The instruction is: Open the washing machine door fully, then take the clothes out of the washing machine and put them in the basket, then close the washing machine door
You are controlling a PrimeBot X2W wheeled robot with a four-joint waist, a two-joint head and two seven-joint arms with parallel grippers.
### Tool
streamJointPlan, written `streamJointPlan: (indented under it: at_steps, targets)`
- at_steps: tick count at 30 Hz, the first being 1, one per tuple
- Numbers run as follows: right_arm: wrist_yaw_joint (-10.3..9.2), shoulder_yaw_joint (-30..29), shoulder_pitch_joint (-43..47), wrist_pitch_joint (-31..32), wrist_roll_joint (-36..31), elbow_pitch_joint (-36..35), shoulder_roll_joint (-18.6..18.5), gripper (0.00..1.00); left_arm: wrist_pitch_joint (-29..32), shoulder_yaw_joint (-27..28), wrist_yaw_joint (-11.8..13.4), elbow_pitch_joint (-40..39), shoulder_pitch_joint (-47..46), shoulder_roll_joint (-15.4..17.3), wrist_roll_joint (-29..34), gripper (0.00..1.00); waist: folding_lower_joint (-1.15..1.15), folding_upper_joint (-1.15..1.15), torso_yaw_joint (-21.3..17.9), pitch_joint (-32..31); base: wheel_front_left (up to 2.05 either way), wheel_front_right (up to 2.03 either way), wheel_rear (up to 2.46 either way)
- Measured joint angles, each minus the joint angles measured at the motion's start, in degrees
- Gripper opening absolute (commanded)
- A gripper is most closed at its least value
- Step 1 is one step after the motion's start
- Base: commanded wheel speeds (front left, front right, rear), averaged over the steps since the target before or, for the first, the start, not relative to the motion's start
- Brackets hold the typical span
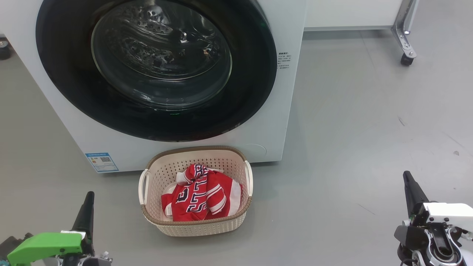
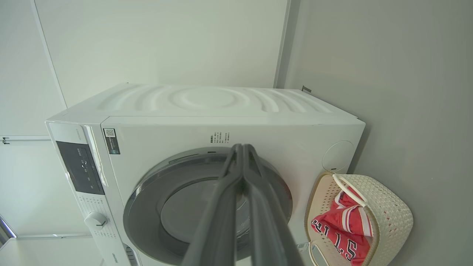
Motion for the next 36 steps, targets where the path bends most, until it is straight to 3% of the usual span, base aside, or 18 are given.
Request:
streamJointPlan:
  at_steps: [36]
  targets:
    - [0.3, -0.19, -0.03, 0.19, 0.0, 0.22, 0.11, 0.0, 0.15, 0.16, -0.01, 0.27, -0.35, -0.13, 0.0, 0.0, 0.0, 0.0, 0.0, -0.01, 0.0, 0.0, 0.0]
